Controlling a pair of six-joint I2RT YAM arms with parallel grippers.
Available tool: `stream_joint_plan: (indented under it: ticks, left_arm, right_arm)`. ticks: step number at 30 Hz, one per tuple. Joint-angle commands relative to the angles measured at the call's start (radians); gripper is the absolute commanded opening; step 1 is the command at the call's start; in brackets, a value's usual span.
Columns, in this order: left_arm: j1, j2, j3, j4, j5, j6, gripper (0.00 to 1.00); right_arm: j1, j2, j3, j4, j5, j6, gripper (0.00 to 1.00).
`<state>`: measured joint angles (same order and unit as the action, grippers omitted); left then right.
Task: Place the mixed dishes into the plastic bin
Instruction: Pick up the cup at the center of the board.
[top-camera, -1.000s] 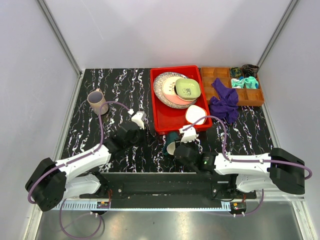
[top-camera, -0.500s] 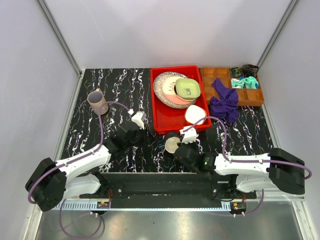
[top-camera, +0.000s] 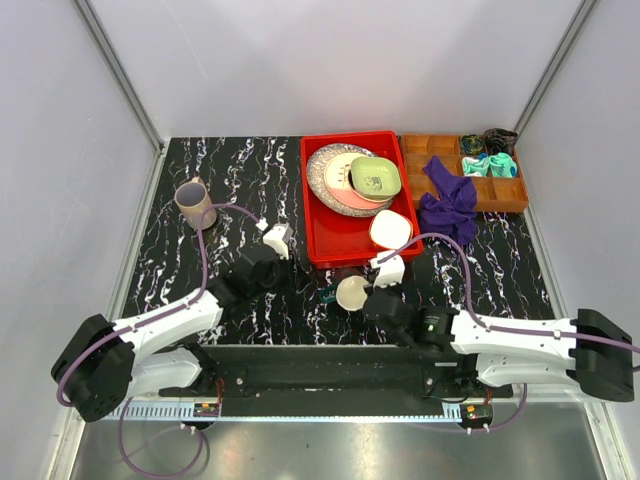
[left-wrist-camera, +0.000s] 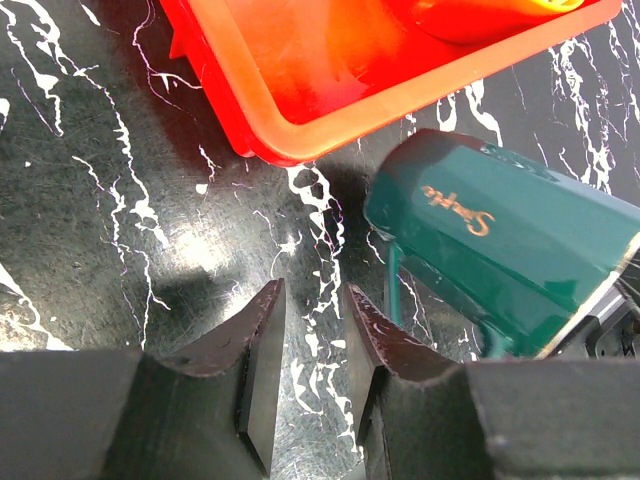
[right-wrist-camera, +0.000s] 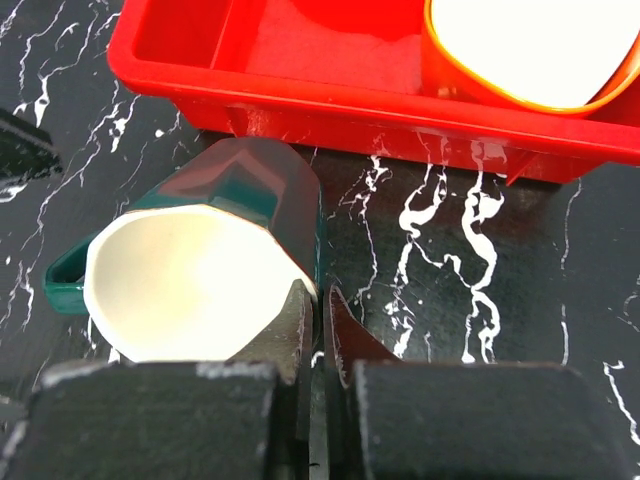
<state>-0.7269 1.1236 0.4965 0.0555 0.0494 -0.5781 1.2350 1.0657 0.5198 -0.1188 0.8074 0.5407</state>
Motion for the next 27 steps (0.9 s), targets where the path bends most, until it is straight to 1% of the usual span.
stream_joint_plan:
  ticks: [1, 6, 10, 14, 18, 23, 27]
  left_arm:
    - [-0.005, 0.004, -0.006, 0.06, 0.007, -0.009, 0.32]
    - [-0.005, 0.002, -0.004, 0.057, 0.009, -0.008, 0.32]
    - [-0.005, -0.004, -0.003, 0.05, 0.006, -0.005, 0.32]
    - [-0.005, -0.007, -0.006, 0.046, 0.0, -0.003, 0.32]
    - [-0.005, -0.005, -0.004, 0.047, -0.005, -0.005, 0.32]
    - [-0.005, -0.01, 0.005, 0.035, -0.009, -0.005, 0.33]
    - [-0.006, -0.028, 0.004, 0.014, -0.017, -0.002, 0.36]
  right_arm:
    - [0.001, -0.064, 0.092, -0.034, -0.008, -0.005, 0.0]
    - [0.001, -0.076, 0.143, -0.125, -0.073, 0.001, 0.0]
    - [0.0, -0.124, 0.174, -0.188, -0.106, 0.008, 0.0]
    - [0.001, -0.161, 0.239, -0.268, -0.076, 0.004, 0.0]
    - [0.001, -0.147, 0.324, -0.34, -0.037, -0.041, 0.0]
    - [-0.005, -0.139, 0.413, -0.346, 0.022, -0.09, 0.0]
    - [-0.058, -0.122, 0.482, -0.341, 0.039, -0.131, 0.0]
